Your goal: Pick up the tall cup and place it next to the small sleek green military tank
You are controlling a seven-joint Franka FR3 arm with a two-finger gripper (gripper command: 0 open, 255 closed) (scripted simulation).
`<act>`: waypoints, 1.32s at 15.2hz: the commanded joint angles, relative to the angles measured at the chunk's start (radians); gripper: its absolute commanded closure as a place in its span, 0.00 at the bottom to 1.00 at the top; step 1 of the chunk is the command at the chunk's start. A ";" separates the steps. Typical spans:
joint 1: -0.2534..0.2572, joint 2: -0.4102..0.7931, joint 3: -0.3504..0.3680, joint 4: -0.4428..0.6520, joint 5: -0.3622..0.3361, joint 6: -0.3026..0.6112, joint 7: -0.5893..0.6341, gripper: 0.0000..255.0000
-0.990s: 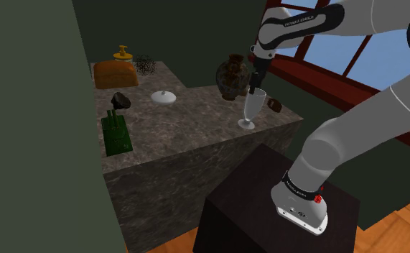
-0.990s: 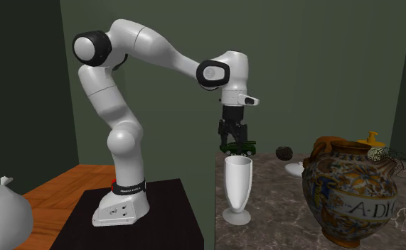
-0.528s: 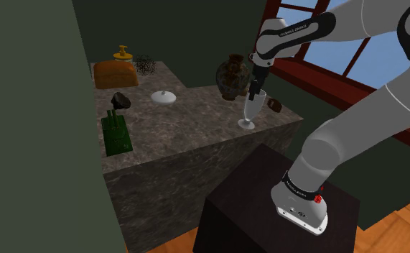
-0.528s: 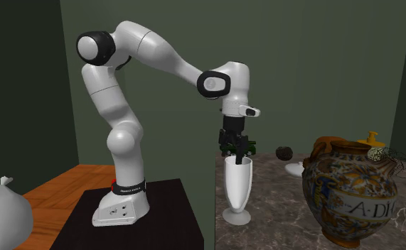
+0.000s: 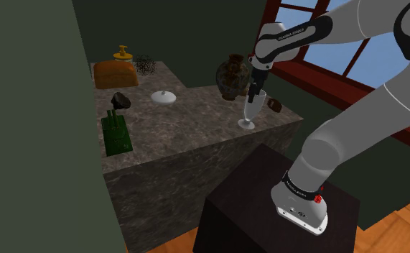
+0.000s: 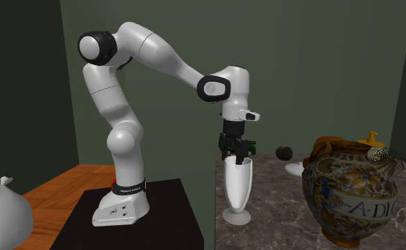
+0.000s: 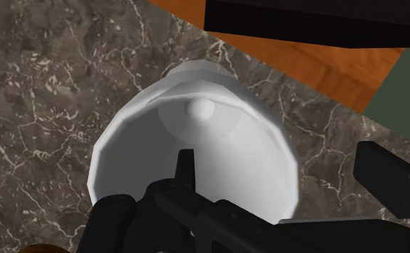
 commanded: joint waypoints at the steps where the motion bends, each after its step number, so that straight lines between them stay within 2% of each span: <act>1: 0.000 0.000 0.000 0.000 0.000 0.000 0.000 0.00; 2: 0.000 0.000 0.000 0.000 0.000 0.000 0.000 1.00; 11: 0.000 0.000 0.000 0.000 0.000 0.000 0.000 1.00; 20: 0.001 -0.048 0.017 0.084 0.003 -0.131 0.000 1.00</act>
